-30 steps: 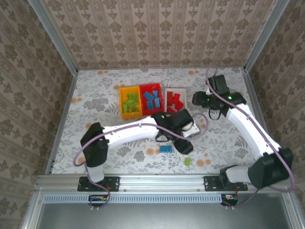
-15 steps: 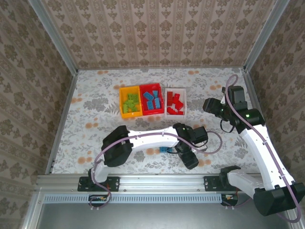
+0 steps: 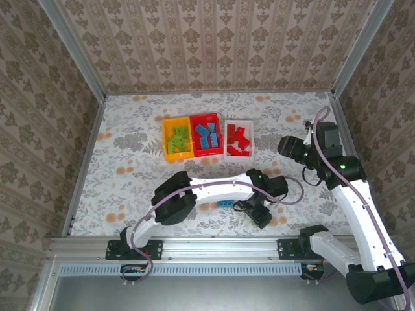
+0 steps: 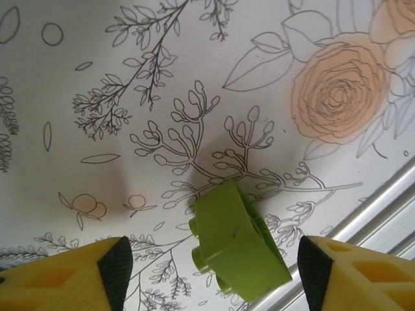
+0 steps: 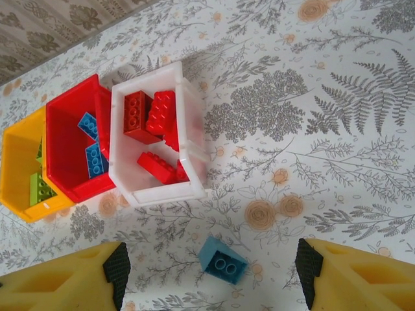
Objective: Sort the legos into containers by color
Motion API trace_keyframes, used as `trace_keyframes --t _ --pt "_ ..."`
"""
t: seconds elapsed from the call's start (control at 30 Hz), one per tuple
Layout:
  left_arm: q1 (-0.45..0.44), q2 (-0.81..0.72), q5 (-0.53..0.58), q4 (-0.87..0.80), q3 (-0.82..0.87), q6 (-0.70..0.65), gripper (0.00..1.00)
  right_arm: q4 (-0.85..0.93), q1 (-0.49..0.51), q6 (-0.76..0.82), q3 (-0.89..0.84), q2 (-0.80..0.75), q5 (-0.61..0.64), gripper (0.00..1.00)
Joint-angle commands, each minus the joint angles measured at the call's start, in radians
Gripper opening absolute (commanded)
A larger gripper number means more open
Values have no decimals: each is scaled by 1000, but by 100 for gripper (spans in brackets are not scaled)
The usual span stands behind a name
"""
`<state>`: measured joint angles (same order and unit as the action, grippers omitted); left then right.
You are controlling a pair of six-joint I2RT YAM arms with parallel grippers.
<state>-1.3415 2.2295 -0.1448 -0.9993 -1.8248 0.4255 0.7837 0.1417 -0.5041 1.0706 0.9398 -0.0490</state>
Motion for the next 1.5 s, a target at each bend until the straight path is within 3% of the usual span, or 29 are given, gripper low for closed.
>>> trace_keyframes --t 0.0,0.37,0.57,0.77,0.87,1.0,1.07,1.13,1.3,1.47 --pt "-14 31 -2 -23 -26 22 66 -11 -6 -2 -19 -23 -34 72" --pt "-12 71 36 -49 -82 -5 30 20 -10 -1 -22 -63 -56 70" --pt "29 -38 106 -33 -24 29 28 185 -25 -12 65 -83 -196 70" --pt "110 -166 118 -7 60 50 27 401 -25 -14 137 -143 -418 70" --pt "166 -226 118 -7 102 56 27 419 -26 -27 105 -209 -544 70" --pt "262 -324 125 1 166 67 27 316 -4 -43 -20 -281 -688 68" --pt "320 -371 130 -9 191 70 27 238 50 -56 -69 -285 -671 67" --pt "394 -415 132 -19 212 66 27 134 164 -61 -99 -254 -570 68" --pt "587 -454 173 -58 214 21 27 -172 429 -47 -100 -40 -340 68" --pt "775 -408 197 -60 157 -5 27 -438 489 -26 -35 170 -266 70"
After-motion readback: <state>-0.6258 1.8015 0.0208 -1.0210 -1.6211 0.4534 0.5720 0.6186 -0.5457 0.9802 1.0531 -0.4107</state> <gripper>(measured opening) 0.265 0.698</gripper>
